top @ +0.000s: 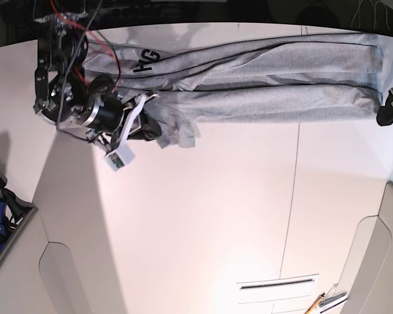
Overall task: Fold the T-shirt properly
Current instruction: 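Grasp the shirt end near the right gripper and fold it inward, then grasp the opposite shirt end with the left gripper and fold inward, then push the folded end toward the shirt center with the left gripper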
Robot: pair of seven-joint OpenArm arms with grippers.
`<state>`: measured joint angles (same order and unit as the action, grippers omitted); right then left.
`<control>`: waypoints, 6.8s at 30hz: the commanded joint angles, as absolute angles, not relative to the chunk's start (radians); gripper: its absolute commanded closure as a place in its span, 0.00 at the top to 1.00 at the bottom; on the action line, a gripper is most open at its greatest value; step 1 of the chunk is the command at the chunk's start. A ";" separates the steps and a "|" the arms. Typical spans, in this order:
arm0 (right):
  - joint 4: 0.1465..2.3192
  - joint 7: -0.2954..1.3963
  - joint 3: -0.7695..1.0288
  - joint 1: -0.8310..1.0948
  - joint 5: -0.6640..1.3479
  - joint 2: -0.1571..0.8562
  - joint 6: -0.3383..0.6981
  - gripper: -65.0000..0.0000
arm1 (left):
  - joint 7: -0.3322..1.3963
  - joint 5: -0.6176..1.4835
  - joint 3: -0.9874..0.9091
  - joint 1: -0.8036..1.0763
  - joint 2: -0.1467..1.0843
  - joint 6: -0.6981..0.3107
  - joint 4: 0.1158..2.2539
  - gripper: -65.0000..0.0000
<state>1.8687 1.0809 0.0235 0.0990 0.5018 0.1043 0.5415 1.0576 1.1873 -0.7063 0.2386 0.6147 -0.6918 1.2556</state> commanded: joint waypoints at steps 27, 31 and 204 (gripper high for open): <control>2.033 1.047 0.027 0.337 0.537 0.050 0.556 0.46 | 1.044 1.215 -0.841 0.237 0.643 -0.698 1.271 0.39; 2.033 1.039 0.044 0.322 0.514 0.053 0.554 0.46 | 1.044 1.214 -0.904 0.286 0.643 -0.698 1.271 0.48; 2.097 0.998 0.692 0.322 0.543 0.120 0.538 0.46 | 1.144 1.430 -0.013 0.228 0.184 -0.698 1.664 0.37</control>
